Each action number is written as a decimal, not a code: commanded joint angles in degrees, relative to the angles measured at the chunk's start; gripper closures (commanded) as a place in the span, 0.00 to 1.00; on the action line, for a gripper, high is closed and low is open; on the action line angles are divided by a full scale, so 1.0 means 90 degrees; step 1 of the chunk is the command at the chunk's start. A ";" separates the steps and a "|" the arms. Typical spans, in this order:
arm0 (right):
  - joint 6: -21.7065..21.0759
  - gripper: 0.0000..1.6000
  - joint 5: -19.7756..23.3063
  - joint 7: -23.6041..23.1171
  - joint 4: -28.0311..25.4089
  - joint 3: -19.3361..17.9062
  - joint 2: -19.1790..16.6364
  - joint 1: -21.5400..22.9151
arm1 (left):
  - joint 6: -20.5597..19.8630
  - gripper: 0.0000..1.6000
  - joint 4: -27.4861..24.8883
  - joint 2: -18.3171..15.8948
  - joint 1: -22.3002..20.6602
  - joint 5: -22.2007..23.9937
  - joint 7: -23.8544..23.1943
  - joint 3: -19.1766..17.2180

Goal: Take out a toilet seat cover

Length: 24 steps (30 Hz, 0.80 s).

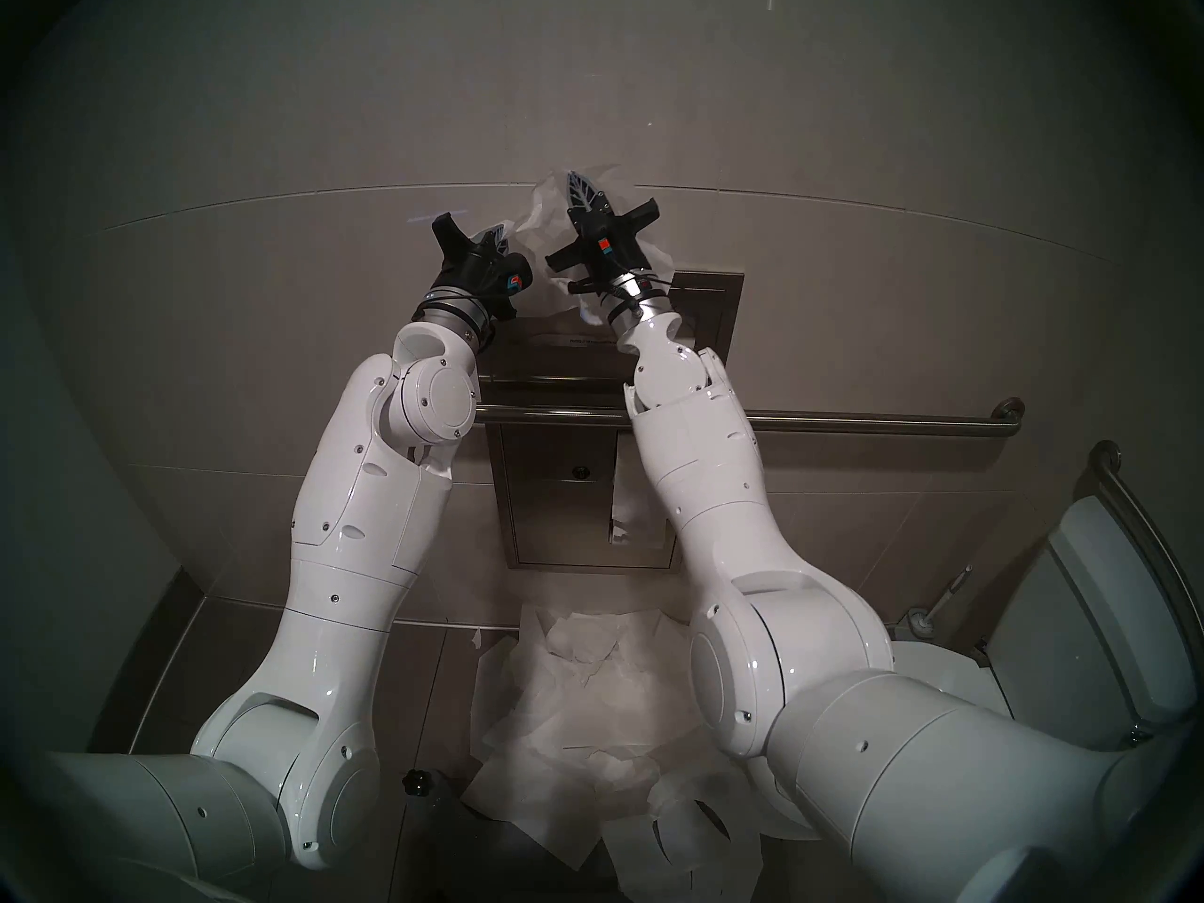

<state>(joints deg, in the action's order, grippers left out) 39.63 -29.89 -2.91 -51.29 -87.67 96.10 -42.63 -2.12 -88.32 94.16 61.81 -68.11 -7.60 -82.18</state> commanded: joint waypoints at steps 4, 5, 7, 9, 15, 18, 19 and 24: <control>0.0277 1.00 -0.0117 0.0099 0.0084 -0.0074 -0.0189 0.0831 | 0.0046 1.00 0.0019 0.0084 -0.0760 -0.0062 0.0086 0.0004; 0.0302 1.00 -0.0136 0.0099 0.0106 -0.0073 -0.0199 0.0856 | 0.0055 1.00 0.0055 0.0077 -0.0802 -0.0089 0.0080 0.0015; 0.0356 1.00 -0.0181 0.0087 0.0266 -0.0059 -0.0220 0.1002 | 0.0077 1.00 0.0152 0.0065 -0.0897 -0.0136 0.0056 0.0035; 0.0409 1.00 -0.0219 0.0099 0.0338 -0.0048 -0.0204 0.1027 | 0.0086 1.00 0.0230 0.0075 -0.0981 -0.0151 0.0044 0.0016; 0.0540 1.00 -0.0287 0.0137 0.0657 -0.0028 -0.0166 0.1208 | 0.0074 1.00 0.0341 0.0112 -0.1149 -0.0157 0.0043 -0.0095; 0.0614 1.00 -0.0333 0.0170 0.0827 -0.0035 -0.0192 0.1346 | 0.0068 1.00 0.0481 0.0133 -0.1303 -0.0139 0.0038 -0.0139; 0.0642 1.00 -0.0369 0.0188 0.0825 -0.0046 -0.0231 0.1379 | 0.0065 1.00 0.0495 0.0173 -0.1316 -0.0104 0.0035 -0.0187; 0.0698 1.00 -0.0431 0.0217 0.0791 -0.0101 -0.0345 0.1551 | 0.0067 1.00 0.0551 0.0223 -0.1502 -0.0055 0.0060 -0.0268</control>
<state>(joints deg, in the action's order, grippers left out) 44.61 -33.47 -2.03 -41.97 -88.00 94.10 -34.40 -1.49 -82.47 95.07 53.92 -69.56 -7.77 -83.78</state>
